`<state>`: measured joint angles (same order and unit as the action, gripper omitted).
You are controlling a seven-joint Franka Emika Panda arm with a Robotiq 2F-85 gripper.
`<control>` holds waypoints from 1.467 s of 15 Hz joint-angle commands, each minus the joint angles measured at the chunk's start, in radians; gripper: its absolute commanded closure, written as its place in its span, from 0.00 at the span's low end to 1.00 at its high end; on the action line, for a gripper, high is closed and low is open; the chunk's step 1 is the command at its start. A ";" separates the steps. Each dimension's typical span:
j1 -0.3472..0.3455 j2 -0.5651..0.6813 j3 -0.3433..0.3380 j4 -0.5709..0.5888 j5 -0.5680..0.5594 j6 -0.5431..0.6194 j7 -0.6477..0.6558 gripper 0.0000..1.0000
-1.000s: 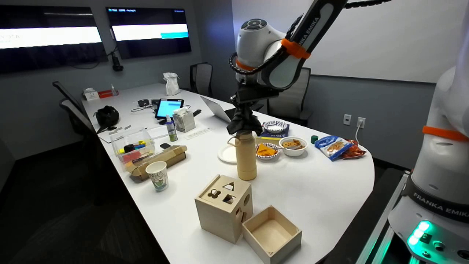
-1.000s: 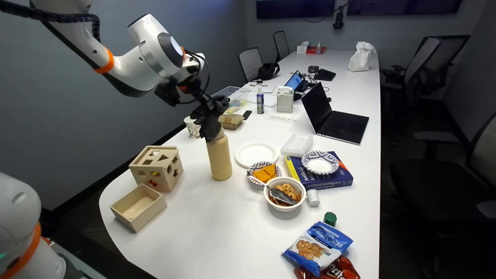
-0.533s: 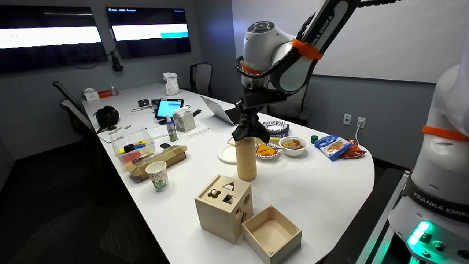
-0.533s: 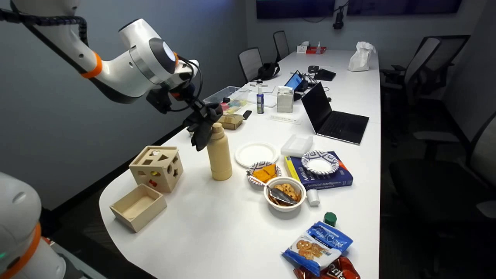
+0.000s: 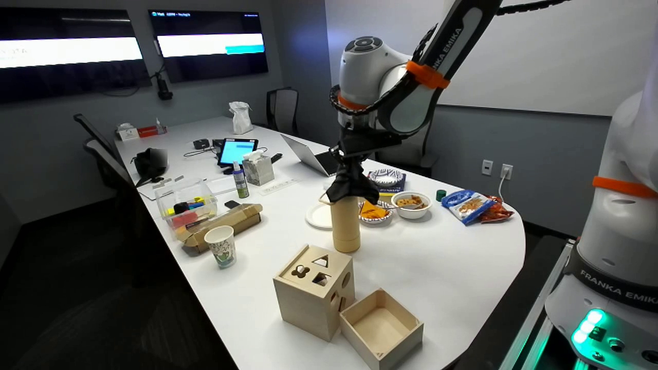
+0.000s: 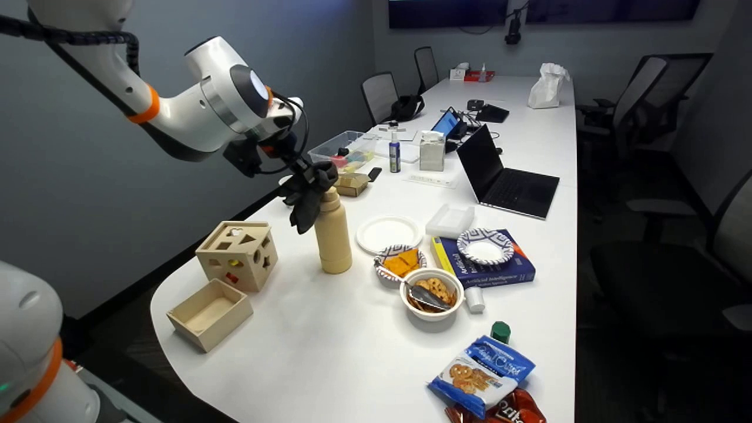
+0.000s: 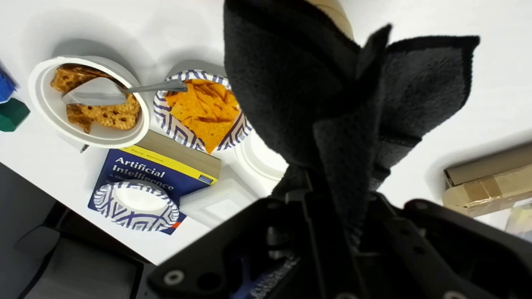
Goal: Use the towel to wipe the bottle
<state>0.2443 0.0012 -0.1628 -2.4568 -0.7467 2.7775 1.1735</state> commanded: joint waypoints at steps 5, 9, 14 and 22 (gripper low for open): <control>-0.014 0.009 -0.014 0.046 0.023 0.023 -0.008 0.97; -0.019 0.012 -0.023 0.059 0.015 0.035 0.000 0.97; -0.027 0.052 -0.023 0.054 0.085 0.033 -0.064 0.97; -0.041 0.065 -0.019 0.055 0.162 0.033 -0.131 0.97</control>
<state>0.2111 0.0762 -0.1825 -2.4071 -0.6107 2.7934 1.0711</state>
